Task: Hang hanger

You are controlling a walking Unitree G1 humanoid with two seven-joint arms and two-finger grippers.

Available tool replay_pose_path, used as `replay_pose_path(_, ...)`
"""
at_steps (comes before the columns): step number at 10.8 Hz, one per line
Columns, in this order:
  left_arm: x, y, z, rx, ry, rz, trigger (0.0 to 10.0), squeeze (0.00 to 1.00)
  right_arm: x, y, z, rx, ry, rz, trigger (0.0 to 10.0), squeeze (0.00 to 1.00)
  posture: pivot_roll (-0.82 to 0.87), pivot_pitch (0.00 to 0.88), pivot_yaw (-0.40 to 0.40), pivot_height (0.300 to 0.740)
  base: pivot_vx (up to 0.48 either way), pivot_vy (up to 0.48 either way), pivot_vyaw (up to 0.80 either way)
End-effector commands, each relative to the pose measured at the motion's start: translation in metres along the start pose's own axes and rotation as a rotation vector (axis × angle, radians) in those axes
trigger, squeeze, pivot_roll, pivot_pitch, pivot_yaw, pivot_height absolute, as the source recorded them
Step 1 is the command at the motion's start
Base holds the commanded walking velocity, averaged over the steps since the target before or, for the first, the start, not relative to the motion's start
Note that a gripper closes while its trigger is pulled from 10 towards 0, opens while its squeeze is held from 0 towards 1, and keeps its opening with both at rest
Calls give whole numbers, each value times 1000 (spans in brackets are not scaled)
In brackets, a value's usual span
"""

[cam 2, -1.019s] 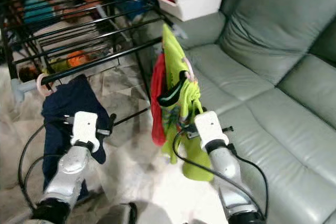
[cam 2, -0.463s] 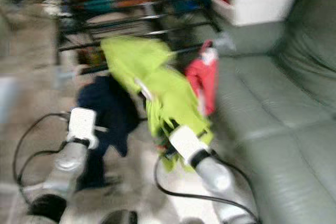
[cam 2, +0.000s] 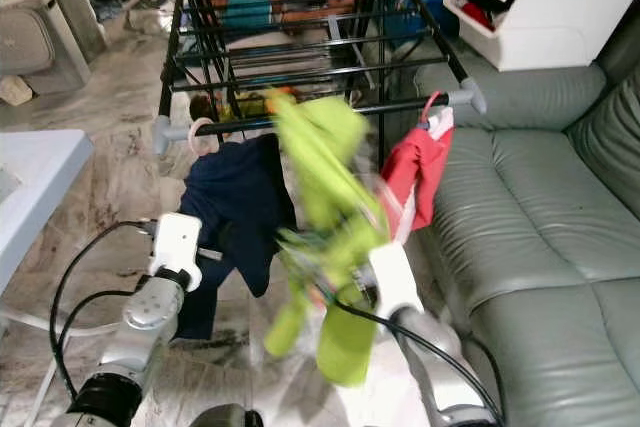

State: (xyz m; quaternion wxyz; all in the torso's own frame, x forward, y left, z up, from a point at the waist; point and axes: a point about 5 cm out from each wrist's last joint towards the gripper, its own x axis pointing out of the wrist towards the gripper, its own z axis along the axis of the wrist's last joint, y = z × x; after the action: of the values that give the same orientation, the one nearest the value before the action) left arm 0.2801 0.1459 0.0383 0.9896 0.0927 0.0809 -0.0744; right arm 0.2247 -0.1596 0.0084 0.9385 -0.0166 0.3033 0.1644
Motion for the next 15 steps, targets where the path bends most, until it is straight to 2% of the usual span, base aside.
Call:
replay_pose_path(1, 1, 7, 2, 13, -1, 10, 10000, 0, 0, 5, 0, 32, 23, 43, 10000, 0, -87, 0, 45, 740, 0, 0, 0)
replay_pose_path(3, 2, 5, 2, 17, 4, -12, 10000, 0, -2, 20, 2, 75, 78, 156, 10000, 0, -88, 0, 47, 740, 0, 0, 0)
replay_pose_path(4, 3, 2, 2, 20, 7, -28, 10000, 0, 0, 14, 8, 54, 65, 78, 10000, 0, -87, 0, 47, 740, 0, 0, 0)
replay_pose_path(5, 3, 2, 2, 21, 8, -30, 10000, 0, 3, 4, 20, 35, -4, -9, 10000, 0, -87, 0, 48, 740, 0, 0, 0)
replay_pose_path(6, 4, 4, 2, 10, 10, -24, 10000, 0, 7, -9, 35, 57, -71, -117, 10000, 0, -90, 0, 51, 740, 0, 0, 0)
replay_pose_path(7, 5, 9, 6, -7, -22, -27, 10000, 0, 11, -18, 50, 23, -117, -207, 10000, 0, -89, 0, 50, 740, 0, 0, 0)
replay_pose_path(9, 7, 21, 9, -52, -27, -3, 10000, 0, 17, -14, 63, -83, -176, -218, 10000, 0, -81, 0, 47, 740, 0, 0, 0)
replay_pose_path(11, 5, 24, 9, -66, -36, -3, 10000, 0, 22, -12, 55, -123, -128, -237, 10000, 0, -75, 0, 44, 740, 129, 127, 0)
replay_pose_path(13, 4, 20, 8, -68, -38, -21, 10000, 0, 25, -17, 48, -107, -96, -290, 10000, 0, -75, 0, 43, 740, 287, 261, 0)
replay_pose_path(15, 3, 17, 8, -72, -39, -37, 10000, 0, 24, -27, 59, -95, -144, -360, 10000, 0, -75, 0, 41, 740, 302, 261, 0)
